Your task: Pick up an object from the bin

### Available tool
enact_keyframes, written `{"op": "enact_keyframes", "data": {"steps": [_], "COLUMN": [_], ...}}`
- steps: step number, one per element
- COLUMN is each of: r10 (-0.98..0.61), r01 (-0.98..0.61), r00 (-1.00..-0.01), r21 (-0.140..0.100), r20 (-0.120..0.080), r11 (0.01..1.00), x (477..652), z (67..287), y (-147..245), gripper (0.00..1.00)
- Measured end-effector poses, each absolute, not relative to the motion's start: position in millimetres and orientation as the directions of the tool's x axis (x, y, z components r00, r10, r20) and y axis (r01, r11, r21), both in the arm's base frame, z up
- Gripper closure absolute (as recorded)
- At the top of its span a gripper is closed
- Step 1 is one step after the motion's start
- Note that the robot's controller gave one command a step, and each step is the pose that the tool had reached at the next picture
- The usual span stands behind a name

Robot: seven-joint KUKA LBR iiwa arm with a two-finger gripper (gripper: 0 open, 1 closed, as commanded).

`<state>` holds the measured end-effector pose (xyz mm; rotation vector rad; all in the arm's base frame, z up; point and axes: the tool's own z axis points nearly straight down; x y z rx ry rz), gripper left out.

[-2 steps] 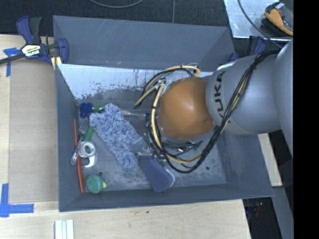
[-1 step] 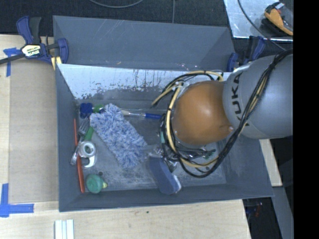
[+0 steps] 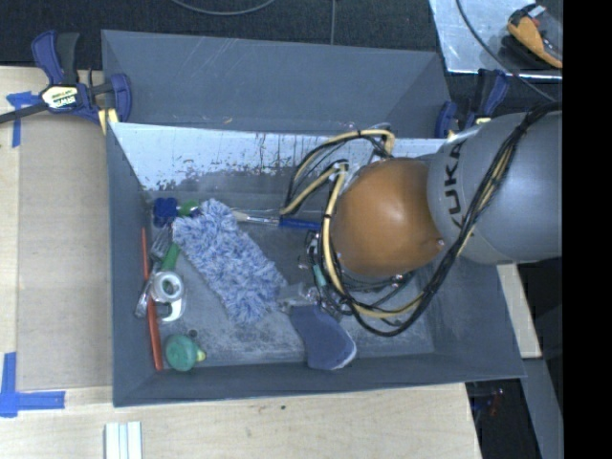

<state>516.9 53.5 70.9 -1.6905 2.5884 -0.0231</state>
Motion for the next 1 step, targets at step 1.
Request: {"op": "enact_keyframes", "data": {"steps": [1], "r10": [-0.774], "r01": [-0.773], "r00": [-0.631], "r21": [-0.039], "r20": [-0.051], "r11": [0.633], "x": [541.9], "z": [174.5], "y": [77.0], "gripper": [1.00]}}
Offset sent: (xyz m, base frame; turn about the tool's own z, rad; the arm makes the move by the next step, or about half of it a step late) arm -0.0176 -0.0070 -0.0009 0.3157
